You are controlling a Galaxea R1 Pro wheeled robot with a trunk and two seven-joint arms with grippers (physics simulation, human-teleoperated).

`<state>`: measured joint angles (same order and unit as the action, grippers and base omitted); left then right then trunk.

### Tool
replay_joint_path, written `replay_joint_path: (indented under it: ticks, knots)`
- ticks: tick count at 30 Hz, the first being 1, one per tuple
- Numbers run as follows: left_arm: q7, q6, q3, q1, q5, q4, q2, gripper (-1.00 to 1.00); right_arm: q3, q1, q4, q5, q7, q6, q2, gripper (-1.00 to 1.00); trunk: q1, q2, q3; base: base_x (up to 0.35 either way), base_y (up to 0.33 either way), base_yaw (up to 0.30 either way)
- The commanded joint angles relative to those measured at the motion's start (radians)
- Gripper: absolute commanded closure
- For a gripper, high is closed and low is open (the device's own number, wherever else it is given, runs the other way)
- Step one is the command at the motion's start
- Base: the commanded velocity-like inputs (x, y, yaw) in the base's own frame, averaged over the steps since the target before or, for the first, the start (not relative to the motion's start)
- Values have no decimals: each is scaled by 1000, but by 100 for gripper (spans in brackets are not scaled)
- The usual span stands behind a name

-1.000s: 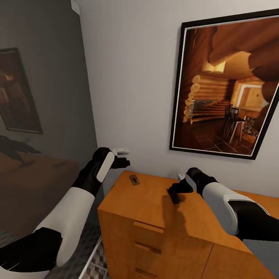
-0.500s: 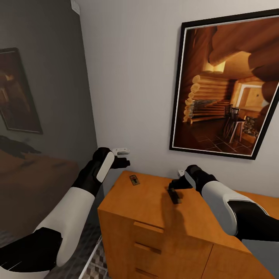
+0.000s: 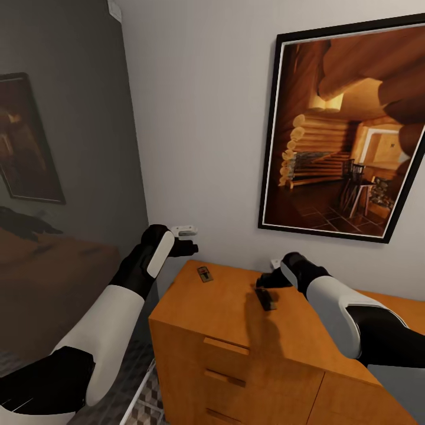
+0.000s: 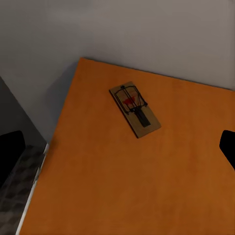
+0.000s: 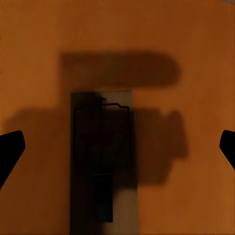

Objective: Take the four mousetraps from the cabinet in the bathroom and place them on the bathroom floor. Make sure all four end up on the same floor surface, and ensure that at least two of them are either under or directly next to the same bathroom sink.

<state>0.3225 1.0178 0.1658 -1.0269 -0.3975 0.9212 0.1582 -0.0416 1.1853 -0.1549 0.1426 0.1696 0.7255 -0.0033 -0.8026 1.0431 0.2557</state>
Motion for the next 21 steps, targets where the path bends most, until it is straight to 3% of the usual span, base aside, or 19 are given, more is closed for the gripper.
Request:
replay_joint_path:
  ticks: [1, 21]
  knots:
    - [10, 2, 1, -1, -10, 1, 0, -100, -4, 0, 1, 11, 7, 4, 0, -100, 0, 1, 1, 0, 0, 0]
    - [10, 2, 1, -1, -10, 0, 0, -100, -4, 0, 57, 11, -5, -29, -1, -100, 0, 1, 1, 0, 0, 0]
